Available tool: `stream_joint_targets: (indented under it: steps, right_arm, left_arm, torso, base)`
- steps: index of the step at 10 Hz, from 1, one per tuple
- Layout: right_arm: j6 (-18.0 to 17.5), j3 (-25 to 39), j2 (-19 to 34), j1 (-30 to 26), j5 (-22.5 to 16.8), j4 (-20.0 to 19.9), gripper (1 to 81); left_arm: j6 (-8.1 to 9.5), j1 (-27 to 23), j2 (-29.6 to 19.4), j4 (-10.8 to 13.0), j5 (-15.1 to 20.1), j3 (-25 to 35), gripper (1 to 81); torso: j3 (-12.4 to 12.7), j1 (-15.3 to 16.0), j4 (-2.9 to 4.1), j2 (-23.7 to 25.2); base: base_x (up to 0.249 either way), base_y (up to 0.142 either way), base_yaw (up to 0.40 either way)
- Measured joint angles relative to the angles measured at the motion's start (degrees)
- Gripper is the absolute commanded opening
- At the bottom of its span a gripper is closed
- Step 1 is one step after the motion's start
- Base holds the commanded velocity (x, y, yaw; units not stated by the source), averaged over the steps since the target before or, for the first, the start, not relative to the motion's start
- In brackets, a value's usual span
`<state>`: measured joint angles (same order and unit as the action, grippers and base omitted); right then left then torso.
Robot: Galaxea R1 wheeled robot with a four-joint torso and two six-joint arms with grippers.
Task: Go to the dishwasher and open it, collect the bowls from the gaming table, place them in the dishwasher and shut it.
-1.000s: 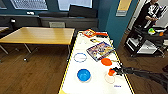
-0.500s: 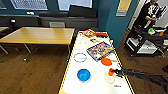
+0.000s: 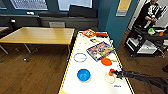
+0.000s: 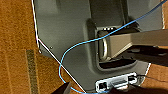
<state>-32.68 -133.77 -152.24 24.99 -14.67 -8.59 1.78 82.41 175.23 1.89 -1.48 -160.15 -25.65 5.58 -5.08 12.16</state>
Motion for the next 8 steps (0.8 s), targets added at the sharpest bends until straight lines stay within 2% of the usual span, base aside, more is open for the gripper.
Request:
stream_joint_targets:
  steps: [3,4,6,8]
  right_arm:
    - [-0.2,-0.1,0.2,2.0,1.2,-0.9,81.1]
    - [-0.6,-0.2,0.2,2.7,2.8,-1.9,1.0]
    - [-1.2,-0.1,0.5,3.1,5.2,-3.3,1.0]
    - [-1.5,0.7,1.3,3.1,5.1,-3.4,1.0]
  left_arm:
    - [0.0,0.0,0.0,0.0,0.0,0.0,81.1]
    - [0.0,0.0,0.0,0.0,0.0,0.0,81.1]
    - [0.04,0.0,0.0,0.0,0.0,0.0,81.1]
    - [0.01,0.0,0.0,0.0,0.0,0.0,81.1]
  torso:
    - [0.0,0.0,0.0,0.0]
    - [0.0,0.0,0.0,0.0]
    - [0.0,0.0,0.0,0.0]
    - [0.0,0.0,0.0,0.0]
  base:
    - [0.0,0.0,0.0]
    - [0.0,0.0,0.0]
    - [0.0,0.0,0.0]
    - [0.0,0.0,0.0]
